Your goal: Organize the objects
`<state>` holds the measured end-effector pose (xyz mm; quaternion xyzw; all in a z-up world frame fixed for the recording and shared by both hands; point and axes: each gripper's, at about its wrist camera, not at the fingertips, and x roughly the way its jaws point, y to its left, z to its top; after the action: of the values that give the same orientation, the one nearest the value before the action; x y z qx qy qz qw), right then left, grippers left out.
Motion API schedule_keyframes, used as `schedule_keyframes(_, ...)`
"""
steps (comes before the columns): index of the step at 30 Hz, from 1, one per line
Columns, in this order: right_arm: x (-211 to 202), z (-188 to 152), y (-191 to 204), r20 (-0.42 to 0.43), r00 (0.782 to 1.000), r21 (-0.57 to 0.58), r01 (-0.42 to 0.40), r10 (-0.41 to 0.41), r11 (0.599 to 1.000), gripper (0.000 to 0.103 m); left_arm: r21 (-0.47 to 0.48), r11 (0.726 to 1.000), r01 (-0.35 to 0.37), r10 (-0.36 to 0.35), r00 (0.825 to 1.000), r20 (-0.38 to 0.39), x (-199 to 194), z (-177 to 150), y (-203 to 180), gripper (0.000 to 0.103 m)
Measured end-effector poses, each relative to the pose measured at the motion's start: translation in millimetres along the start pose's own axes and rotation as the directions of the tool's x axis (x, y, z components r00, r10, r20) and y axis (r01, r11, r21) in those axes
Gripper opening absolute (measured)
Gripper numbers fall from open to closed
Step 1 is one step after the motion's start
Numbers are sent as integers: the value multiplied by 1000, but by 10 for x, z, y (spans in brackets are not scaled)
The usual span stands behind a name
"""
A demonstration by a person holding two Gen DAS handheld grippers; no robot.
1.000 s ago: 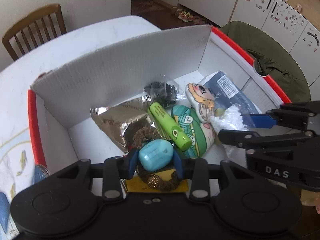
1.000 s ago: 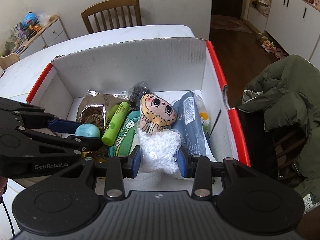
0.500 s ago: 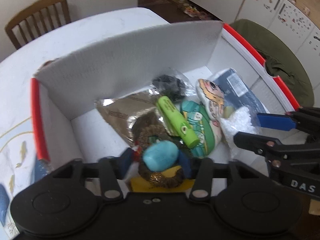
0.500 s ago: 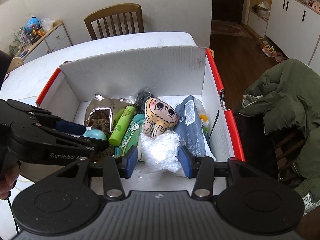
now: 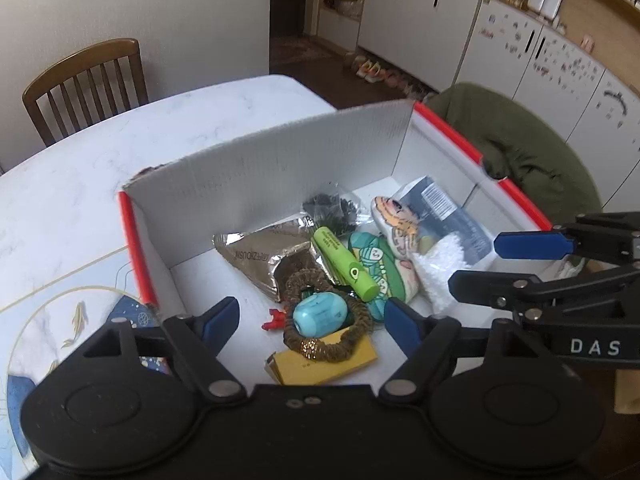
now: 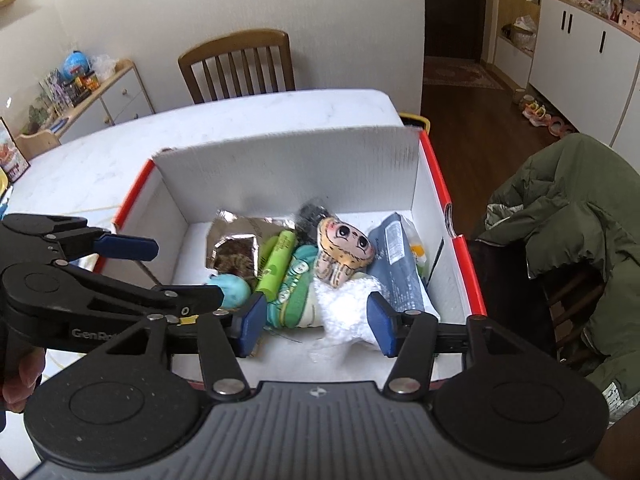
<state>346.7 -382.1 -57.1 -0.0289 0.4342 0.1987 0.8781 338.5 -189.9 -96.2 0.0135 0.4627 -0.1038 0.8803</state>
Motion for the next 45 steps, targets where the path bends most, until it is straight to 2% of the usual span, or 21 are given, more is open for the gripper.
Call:
schedule_keyframes(8,-296,-28,171,54,999,21,-7,6,1000,59,-3,1000,24,-24,995,99,-425,-52,148,84)
schedule_keyframes(18,-616,-99,466,155,988,51,-3,-5,999,70,33,999,-6,-1,979,206,-907,-177,356,93)
schedule_keyframes(27,-886,-241,640,239,971,98,-8,-16,995,77,26,999,24,-29,972,235,-1141,-339,533,99)
schedule_keyframes(32,-1014,-346,799,287,956,101,29,-57,994,84,25,998,49,-54,966,253,-1254,-432,579,102)
schedule_keyframes(35,-1065,-401,863,305,951,116,25,-60,993,85,30,997,69,-74,964,254,-1299,-479,593,102)
schedule_keyframes(41,-1189,-503,936,345,934,170,29,-87,985,95,63,996,63,-77,960,270,-1349,-574,557,103)
schedule_keyframes(45,-1244,-584,995,357,928,180,39,-102,983,97,80,994,71,-91,958,273,-1376,-615,537,103)
